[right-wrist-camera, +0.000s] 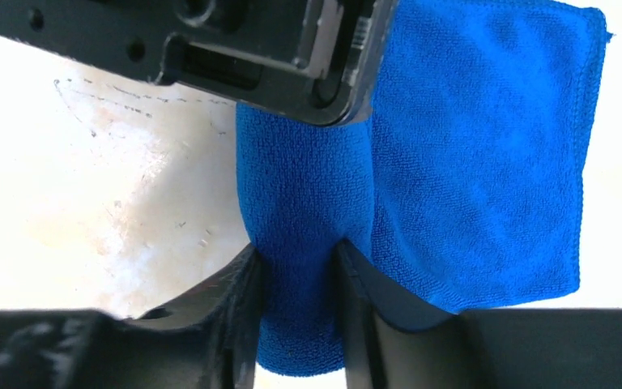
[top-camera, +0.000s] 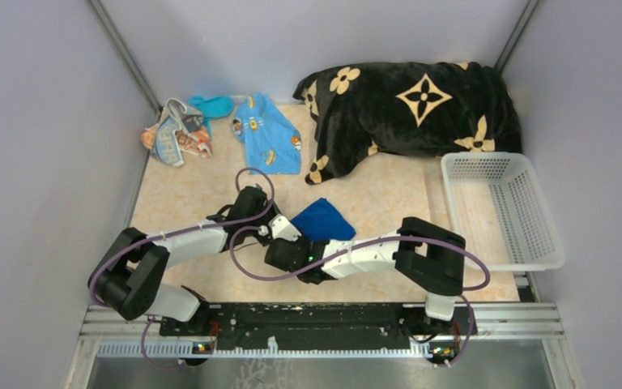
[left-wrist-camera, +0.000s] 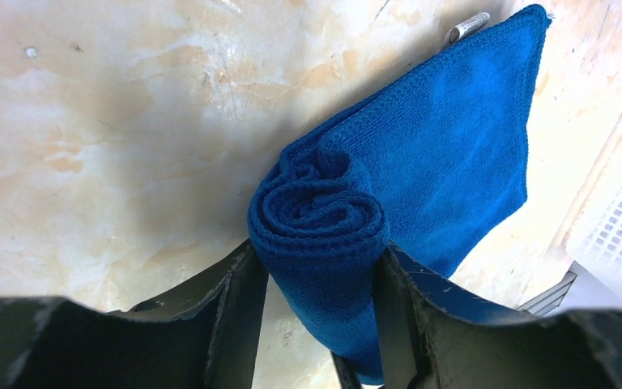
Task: Roll the towels
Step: Roll the towel at the center of the board.
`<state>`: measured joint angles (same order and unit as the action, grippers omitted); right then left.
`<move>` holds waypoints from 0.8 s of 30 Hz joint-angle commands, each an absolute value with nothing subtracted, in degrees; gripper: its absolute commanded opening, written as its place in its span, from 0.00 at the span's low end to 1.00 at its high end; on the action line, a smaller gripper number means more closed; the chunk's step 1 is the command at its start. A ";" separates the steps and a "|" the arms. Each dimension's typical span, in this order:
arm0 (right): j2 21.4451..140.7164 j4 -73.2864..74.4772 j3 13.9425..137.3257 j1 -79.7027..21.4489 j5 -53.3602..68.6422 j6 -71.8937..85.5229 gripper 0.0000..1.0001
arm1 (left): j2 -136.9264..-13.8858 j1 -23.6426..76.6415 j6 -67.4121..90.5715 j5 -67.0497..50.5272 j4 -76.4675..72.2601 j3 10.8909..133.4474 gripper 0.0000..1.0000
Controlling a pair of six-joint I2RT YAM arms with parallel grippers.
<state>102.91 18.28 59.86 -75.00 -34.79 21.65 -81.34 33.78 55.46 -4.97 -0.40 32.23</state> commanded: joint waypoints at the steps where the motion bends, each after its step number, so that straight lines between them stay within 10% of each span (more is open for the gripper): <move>1: 104.13 22.63 55.32 -74.01 -27.15 19.15 0.28 | -79.95 33.71 55.14 0.86 9.14 30.19 0.55; 8: 95.40 8.62 48.70 -67.03 -0.22 16.10 0.05 | -69.10 31.94 56.61 3.48 13.62 25.74 0.60; 24: 99.45 -15.01 40.19 -45.76 41.83 31.95 0.02 | -49.80 31.38 57.34 -2.60 12.54 22.44 0.79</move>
<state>94.83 -11.60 40.91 -47.75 30.46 26.59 -51.70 31.66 57.39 1.17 13.87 24.75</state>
